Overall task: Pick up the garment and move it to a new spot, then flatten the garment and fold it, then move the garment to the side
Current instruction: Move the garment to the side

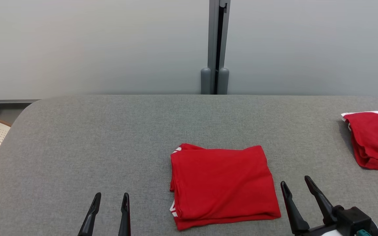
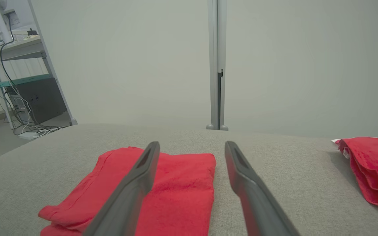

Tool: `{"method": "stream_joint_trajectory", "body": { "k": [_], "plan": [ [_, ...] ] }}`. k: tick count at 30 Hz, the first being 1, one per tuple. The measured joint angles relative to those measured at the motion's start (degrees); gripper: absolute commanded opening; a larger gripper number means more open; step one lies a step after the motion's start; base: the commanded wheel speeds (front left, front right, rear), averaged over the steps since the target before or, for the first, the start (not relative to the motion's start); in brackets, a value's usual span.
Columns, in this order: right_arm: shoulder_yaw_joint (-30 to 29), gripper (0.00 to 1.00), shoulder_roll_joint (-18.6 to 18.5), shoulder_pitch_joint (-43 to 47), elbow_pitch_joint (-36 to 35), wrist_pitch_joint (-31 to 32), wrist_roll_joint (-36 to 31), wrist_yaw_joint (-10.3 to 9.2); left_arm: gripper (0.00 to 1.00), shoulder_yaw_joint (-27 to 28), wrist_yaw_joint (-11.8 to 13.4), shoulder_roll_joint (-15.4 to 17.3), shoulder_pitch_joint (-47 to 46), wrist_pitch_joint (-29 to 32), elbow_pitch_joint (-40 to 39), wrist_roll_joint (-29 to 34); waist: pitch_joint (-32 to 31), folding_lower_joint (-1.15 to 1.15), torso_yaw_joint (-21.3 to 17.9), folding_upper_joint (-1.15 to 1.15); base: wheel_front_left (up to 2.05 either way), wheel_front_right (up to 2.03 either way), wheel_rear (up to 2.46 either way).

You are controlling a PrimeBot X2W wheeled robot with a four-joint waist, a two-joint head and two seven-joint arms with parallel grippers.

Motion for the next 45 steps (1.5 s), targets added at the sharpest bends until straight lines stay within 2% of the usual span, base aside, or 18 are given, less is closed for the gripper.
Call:
{"method": "stream_joint_trajectory", "body": {
  "k": [3, 6, 11, 16, 21, 24, 27, 28, 29, 30, 31, 32, 39, 42, 45],
  "plan": [
    [-0.2, 1.0, 0.12, -0.07, 1.67, 0.01, 1.76, 0.0, 1.0, -0.35, -0.04, 0.01, -0.02, 0.0, 0.22, 0.08, 0.52, 0.0, 0.45, 0.0, 0.0, 0.0, 0.0],
    [1.34, 1.0, -0.1, -1.2, 6.81, 0.01, 7.39, -0.01, 1.0, -1.04, -0.23, 0.02, -0.32, 0.0, 0.63, 0.32, 1.41, 0.0, 0.97, 0.0, 0.0, 0.0, 0.0],
    [7.2, 1.0, -4.54, -7.43, 12.74, 1.13, 22.87, -0.01, 1.0, -2.85, -0.79, 0.01, -1.4, 0.0, 1.48, 0.9, 3.35, 0.0, 2.26, 0.0, 0.0, 0.0, 0.0],
    [11.4, 1.0, -11.07, -12.76, 12.81, 9.49, 39.92, -0.01, 1.0, -4.41, -1.04, -0.01, -3.73, 0.0, 1.87, 0.9, 6.47, 0.0, 3.42, 0.0, 0.0, 0.0, 0.0],
    [13.46, 1.0, -16.26, -14.5, 11.15, 18.09, 53.14, -0.01, 1.0, -5.16, -1.09, 0.0, -5.3, 0.0, 2.79, 0.77, 9.05, 0.0, 5.04, 0.0, 0.0, 0.0, 0.0],
    [14.33, 1.0, -18.22, -15.02, 9.94, 21.76, 58.23, -0.01, 1.0, -5.45, -1.04, 0.01, -6.19, 0.0, 2.96, 0.48, 10.23, 0.0, 5.84, 0.0, 0.0, 0.0, 0.0],
    [15.41, 1.0, -19.74, -15.34, 9.85, 23.72, 60.4, -0.01, 1.0, -5.73, -1.0, 0.0, -6.97, 0.0, 3.04, 0.34, 11.27, 0.0, 6.37, 0.0, 0.0, 0.0, 0.0],
    [15.79, 0.89, -19.9, -15.5, 9.69, 24.06, 61.11, -0.01, 1.0, -5.79, -0.94, 0.0, -7.16, 0.0, 3.03, 0.19, 11.61, 0.0, 6.47, 0.0, 0.0, 0.0, 0.0],
    [16.15, 0.54, -19.95, -15.72, 9.43, 24.31, 61.67, -0.01, 1.0, -5.84, -0.92, 0.0, -7.3, 0.0, 3.03, 0.01, 11.9, 0.0, 6.54, 0.0, 0.0, 0.0, 0.0],
    [16.62, 0.43, -20.06, -16.07, 9.11, 24.58, 62.14, -0.01, 1.0, -5.9, -0.77, 0.01, -7.47, 0.0, 3.03, -0.04, 12.18, 0.0, 6.59, 0.0, 0.0, 0.0, 0.0],
    [17.02, 0.05, -20.25, -16.36, 8.77, 24.55, 62.28, -0.01, 1.0, -5.92, -0.74, 0.01, -7.67, 0.0, 3.03, -0.07, 12.42, 0.0, 6.6, 0.0, 0.0, 0.0, 0.0],
    [17.41, 0.0, -20.48, -16.6, 8.36, 24.57, 62.65, -0.01, 1.0, -5.98, -0.69, 0.01, -7.89, 0.0, 3.04, -0.11, 12.63, 0.0, 6.58, 0.0, 0.0, 0.0, 0.0],
    [19.26, 0.0, -22.39, -18.17, 6.57, 23.41, 63.46, -0.01, 1.0, -5.95, -0.51, 0.01, -8.57, 0.0, 3.13, -0.12, 13.4, 0.0, 5.78, 0.0, 0.0, 0.0, 0.0],
    [19.64, 0.0, -24.2, -19.69, 6.06, 21.91, 62.91, -0.01, 1.0, -5.78, -0.52, 0.01, -9.13, 0.0, 2.89, -0.11, 13.97, 0.0, 4.96, 0.0, 0.0, 0.0, 0.0],
    [19.6, 0.0, -27.85, -23.41, 5.76, 20.82, 61.94, -0.01, 1.0, -5.61, -0.81, 0.01, -10.07, 0.0, 2.35, 0.08, 15.5, 0.0, 3.43, 0.0, 0.0, 0.0, 0.0]
  ]
}}
